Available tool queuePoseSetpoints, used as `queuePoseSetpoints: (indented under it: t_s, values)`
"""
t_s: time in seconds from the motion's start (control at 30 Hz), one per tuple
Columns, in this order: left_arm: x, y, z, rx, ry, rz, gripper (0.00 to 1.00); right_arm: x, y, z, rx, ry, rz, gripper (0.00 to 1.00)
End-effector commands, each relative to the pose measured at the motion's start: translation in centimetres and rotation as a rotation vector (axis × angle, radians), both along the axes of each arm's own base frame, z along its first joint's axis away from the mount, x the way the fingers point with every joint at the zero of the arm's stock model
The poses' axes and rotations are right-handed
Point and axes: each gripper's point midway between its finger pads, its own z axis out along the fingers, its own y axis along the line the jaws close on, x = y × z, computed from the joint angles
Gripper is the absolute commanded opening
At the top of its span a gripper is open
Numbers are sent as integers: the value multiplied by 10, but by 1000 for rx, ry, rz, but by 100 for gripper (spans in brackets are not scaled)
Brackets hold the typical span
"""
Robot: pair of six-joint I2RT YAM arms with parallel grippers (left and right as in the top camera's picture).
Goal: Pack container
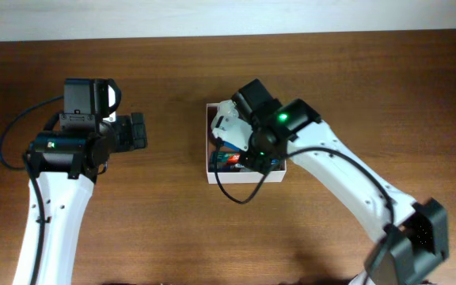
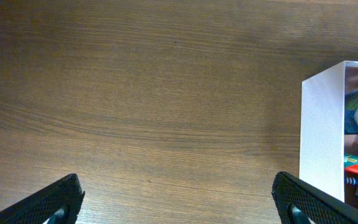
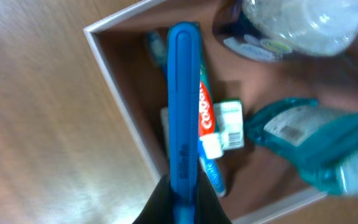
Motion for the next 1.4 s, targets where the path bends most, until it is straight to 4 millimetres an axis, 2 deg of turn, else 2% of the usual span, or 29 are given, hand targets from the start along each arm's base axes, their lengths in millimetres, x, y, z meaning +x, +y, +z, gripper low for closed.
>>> queuePoseSetpoints:
  t_s: [0.0, 0.03, 0.07, 0.13, 0.2, 0.33, 0.47, 0.5, 0.57, 0.63, 0.73, 0.93, 1.03, 1.17, 1.27, 1.37]
  values:
    - [0, 1, 7, -9, -21, 9, 99, 8, 1, -8, -25, -22, 90, 47]
    - [0, 1, 7, -9, -21, 9, 100, 8, 2, -7, -17, -21, 92, 65]
    - [0, 1, 7, -9, -21, 9, 99, 7, 4, -1, 0, -27, 92, 99]
    - [0, 1, 7, -9, -21, 9, 99, 10, 6, 19, 46, -58, 40, 99]
    - [0, 1, 7, -9, -21, 9, 99, 9, 5, 51, 104, -101, -34, 99]
    - [0, 1, 7, -9, -21, 9, 99, -6, -4, 112, 216, -199, -109, 99]
    - [0, 1, 7, -9, -21, 9, 99, -41, -29, 191, 382, -351, -195, 99]
    - [0, 1, 7, -9, -21, 9, 99, -53, -36, 206, 409, -385, -192, 99]
    - [0, 1, 7, -9, -21, 9, 99, -72, -47, 223, 446, -421, -185, 99]
    - [0, 0, 7, -9, -21, 9, 99, -99, -65, 225, 448, -394, -209, 99]
    - [0, 1, 7, -9, -21, 9, 99, -120, -87, 227, 415, -415, -234, 99]
    - [0, 0, 7, -9, -21, 9, 99, -137, -133, 254, 397, -608, -332, 99]
    - [0, 1, 7, -9, -21, 9, 100, -141, -155, 262, 399, -664, -448, 99]
    - [0, 0, 7, -10, -21, 9, 99, -134, -190, 258, 393, -706, -698, 99]
    - [0, 1, 7, -9, -21, 9, 99, -122, -213, 246, 387, -754, -859, 99]
    - [0, 0, 7, -9, -21, 9, 99, -112, -237, 218, 351, -794, -981, 99]
